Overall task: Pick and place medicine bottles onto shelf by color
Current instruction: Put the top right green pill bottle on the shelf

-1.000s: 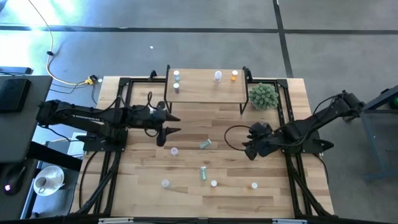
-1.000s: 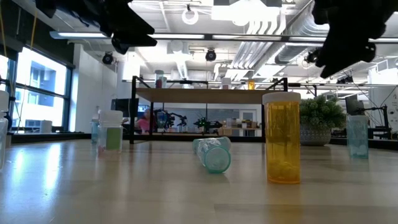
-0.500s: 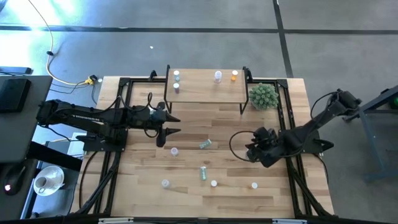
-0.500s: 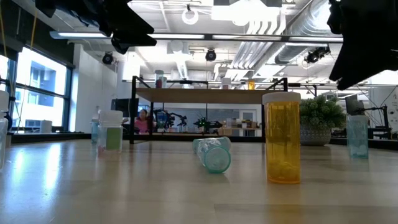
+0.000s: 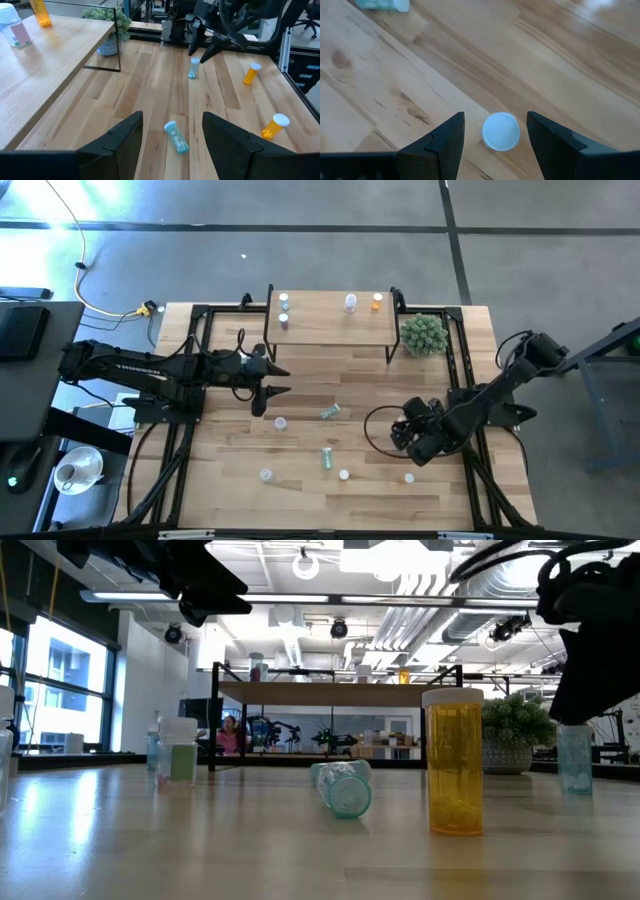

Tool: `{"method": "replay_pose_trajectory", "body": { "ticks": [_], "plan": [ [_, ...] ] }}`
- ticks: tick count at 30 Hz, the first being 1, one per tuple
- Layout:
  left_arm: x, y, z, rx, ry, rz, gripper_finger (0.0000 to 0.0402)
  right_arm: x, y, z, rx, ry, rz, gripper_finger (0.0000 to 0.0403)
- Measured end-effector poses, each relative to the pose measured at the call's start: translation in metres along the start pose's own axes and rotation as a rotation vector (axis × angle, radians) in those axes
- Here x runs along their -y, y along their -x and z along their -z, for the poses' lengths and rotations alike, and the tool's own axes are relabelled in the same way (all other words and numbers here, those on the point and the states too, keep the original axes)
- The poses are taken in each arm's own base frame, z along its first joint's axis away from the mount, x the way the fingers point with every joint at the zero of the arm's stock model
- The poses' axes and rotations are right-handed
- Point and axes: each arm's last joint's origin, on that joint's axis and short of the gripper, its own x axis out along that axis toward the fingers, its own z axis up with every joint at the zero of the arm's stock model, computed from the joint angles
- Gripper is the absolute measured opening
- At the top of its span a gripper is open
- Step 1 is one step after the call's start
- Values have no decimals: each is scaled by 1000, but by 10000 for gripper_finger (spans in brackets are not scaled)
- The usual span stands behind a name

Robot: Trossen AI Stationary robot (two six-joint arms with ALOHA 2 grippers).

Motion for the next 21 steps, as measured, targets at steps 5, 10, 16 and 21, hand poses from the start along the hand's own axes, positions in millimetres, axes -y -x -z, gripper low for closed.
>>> {"method": "replay_pose_trajectory", "body": {
  "ticks": [5,10,16,21],
  "plan": [
    [0,0,0,0,0,0,195,-2,-7,5,-3,-3,37,204],
    [0,0,0,0,0,0,195,-3,-12,9,-3,-12,62,204],
    [0,0,0,-3,0,-1,195,-4,-13,10,-21,-14,64,176],
    [0,0,0,-2,0,-14,195,-4,-13,10,-21,-22,63,117]
  ]
}}
